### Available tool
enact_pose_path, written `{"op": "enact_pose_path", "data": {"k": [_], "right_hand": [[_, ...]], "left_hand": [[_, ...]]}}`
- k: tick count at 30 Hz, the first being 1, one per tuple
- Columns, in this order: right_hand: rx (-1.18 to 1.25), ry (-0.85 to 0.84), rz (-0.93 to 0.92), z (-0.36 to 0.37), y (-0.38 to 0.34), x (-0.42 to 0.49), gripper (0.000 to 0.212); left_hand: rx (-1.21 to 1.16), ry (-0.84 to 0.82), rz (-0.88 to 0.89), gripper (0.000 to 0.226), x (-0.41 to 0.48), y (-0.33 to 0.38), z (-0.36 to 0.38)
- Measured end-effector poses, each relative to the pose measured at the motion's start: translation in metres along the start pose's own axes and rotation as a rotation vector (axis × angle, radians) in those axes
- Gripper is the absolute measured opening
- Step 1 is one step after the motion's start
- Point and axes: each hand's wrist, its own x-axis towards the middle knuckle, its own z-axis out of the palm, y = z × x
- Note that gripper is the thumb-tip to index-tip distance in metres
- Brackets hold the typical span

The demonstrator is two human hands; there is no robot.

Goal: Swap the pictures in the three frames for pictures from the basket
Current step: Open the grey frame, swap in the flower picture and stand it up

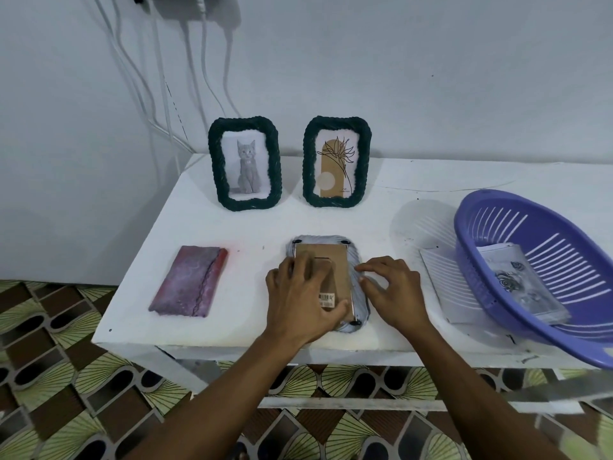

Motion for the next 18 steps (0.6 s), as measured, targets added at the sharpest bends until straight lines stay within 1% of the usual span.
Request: {"op": "enact_pose_path", "data": {"k": [2,5,10,14,16,18], "right_hand": [[0.003,-0.002,0.003,-0.001,-0.001,0.000,0.023],[-0.006,-0.011,0.010,-0.002,-0.002,0.000,0.024],[-0.015,-0.006,0.004,-0.003,-0.002,0.000,0.025],[-0.015,0.013,-0.003,-0.002,-0.002,-0.001,0.024],[0.000,0.015,-0.002,-0.001,-0.001,-0.001,0.024],[0.018,0.012,0.001,0.000,0.000,-0.001,0.024]], "left_hand": [[-0.018,0.022,-0.008,0.067,-0.001,0.002,0.001],[-0.061,0.032,-0.045,0.073,-0.004,0.002,0.002],[-0.264,0.108,-0.026,0.072,-0.007,0.002,0.000],[-0.542,0.203,-0.132,0.066,-0.002,-0.003,-0.014],[-0.589,0.246,-0.171,0.065,0.001,-0.014,-0.025],[-0.561,0.238,-0.210,0.065,0.003,-0.033,-0.033]]}}
